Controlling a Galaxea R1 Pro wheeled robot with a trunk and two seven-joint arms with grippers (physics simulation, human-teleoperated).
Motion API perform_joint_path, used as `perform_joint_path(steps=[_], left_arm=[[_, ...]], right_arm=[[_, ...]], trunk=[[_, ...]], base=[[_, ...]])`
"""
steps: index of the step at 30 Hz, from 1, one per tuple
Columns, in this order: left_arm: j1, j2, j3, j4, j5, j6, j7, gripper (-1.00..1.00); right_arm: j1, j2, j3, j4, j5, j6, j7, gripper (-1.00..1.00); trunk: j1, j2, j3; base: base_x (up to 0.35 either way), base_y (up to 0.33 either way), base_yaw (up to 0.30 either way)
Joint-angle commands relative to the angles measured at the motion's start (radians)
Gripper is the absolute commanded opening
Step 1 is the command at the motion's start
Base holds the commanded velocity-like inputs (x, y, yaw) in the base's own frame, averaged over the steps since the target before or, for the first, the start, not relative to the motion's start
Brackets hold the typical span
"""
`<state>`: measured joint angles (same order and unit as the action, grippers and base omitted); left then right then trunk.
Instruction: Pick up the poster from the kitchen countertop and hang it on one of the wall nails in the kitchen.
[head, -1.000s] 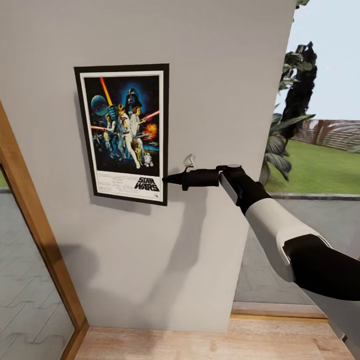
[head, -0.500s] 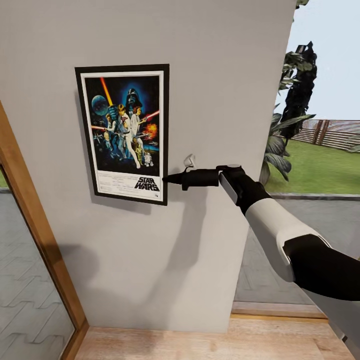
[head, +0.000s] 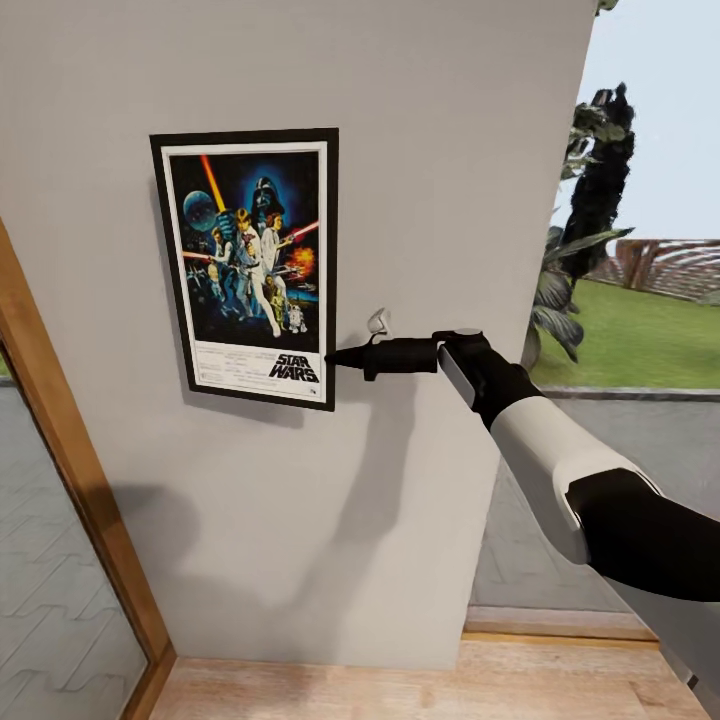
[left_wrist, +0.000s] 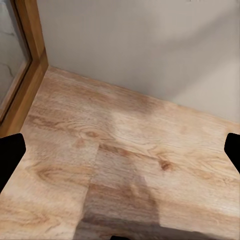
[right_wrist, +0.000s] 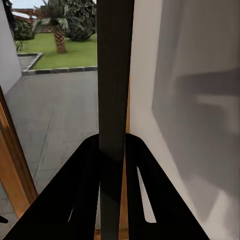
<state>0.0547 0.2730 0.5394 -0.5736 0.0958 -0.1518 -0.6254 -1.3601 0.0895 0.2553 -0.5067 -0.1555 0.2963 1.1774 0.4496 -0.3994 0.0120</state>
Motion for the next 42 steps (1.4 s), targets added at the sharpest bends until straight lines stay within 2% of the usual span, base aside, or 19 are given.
perform_joint_path(steps=[1,30,33,42], left_arm=[[0.001,0.0,0.001,0.0,0.007,0.001,-0.005,1.0],[0.001,0.002,0.001,0.0,0.007,0.001,-0.005,1.0],[0.005,-0.002,0.005,-0.01,0.007,0.001,-0.004,1.0],[0.005,-0.002,0.005,-0.01,0.007,0.001,-0.004,1.0]], right_arm=[[-0.001,-0.001,0.004,0.0,-0.012,0.014,0.002,-1.0],[-0.001,-0.001,0.004,0.0,-0.013,0.014,0.002,-1.0],[-0.001,0.0,0.004,-0.001,-0.025,0.015,0.002,-1.0],[-0.001,0.0,0.004,-0.001,-0.026,0.015,0.002,-1.0]], trunk=[[0.0,-0.001,0.0],[0.0,-0.001,0.0],[0.0,-0.001,0.0],[0.0,-0.001,0.0]], base=[[0.014,0.0,0.0],[0.029,0.0,0.0],[0.0,0.0,0.0],[0.0,0.0,0.0]])
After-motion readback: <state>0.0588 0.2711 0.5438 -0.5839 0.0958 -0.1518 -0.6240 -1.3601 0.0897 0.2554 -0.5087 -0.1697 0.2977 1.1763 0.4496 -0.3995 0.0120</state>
